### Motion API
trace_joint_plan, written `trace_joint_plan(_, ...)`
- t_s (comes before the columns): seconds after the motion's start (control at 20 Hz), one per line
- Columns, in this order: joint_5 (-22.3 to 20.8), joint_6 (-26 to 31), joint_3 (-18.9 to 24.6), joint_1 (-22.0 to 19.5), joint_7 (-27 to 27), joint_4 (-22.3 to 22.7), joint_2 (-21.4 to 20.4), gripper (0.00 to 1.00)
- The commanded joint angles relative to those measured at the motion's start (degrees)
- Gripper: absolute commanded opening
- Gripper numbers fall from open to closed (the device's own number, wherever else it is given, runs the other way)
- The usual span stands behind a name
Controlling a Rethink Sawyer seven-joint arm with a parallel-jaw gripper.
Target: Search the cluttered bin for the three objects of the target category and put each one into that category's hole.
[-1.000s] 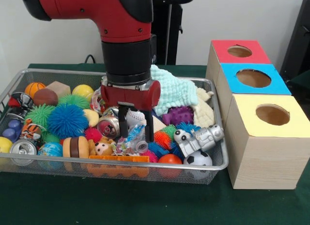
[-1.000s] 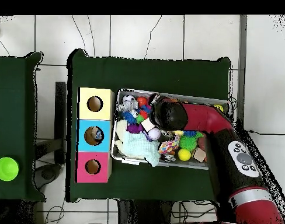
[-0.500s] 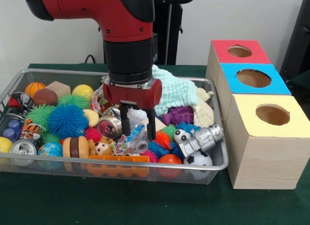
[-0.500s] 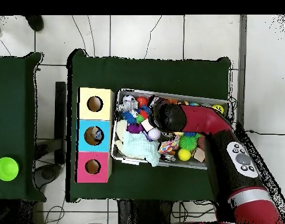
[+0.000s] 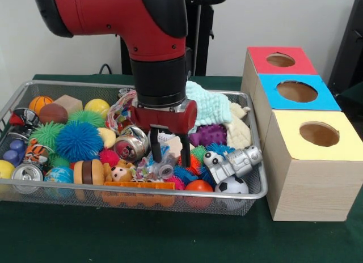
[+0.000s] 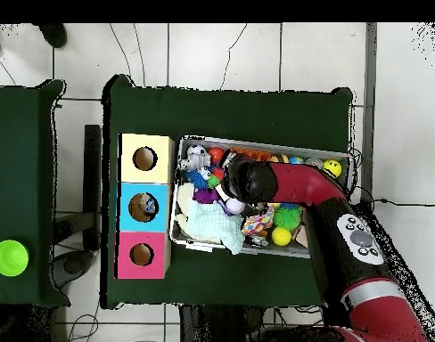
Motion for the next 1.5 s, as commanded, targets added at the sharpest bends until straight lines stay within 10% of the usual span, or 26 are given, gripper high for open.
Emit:
trace_joint_plan(0.05, -3.7, 8.7, 0.1, 0.9, -7.8, -0.6, 5.0, 1.00)
trace_joint_plan(1.5, -4.5, 7.8, -0.3, 1.6, -8.3, -4.5, 7.1, 1.00)
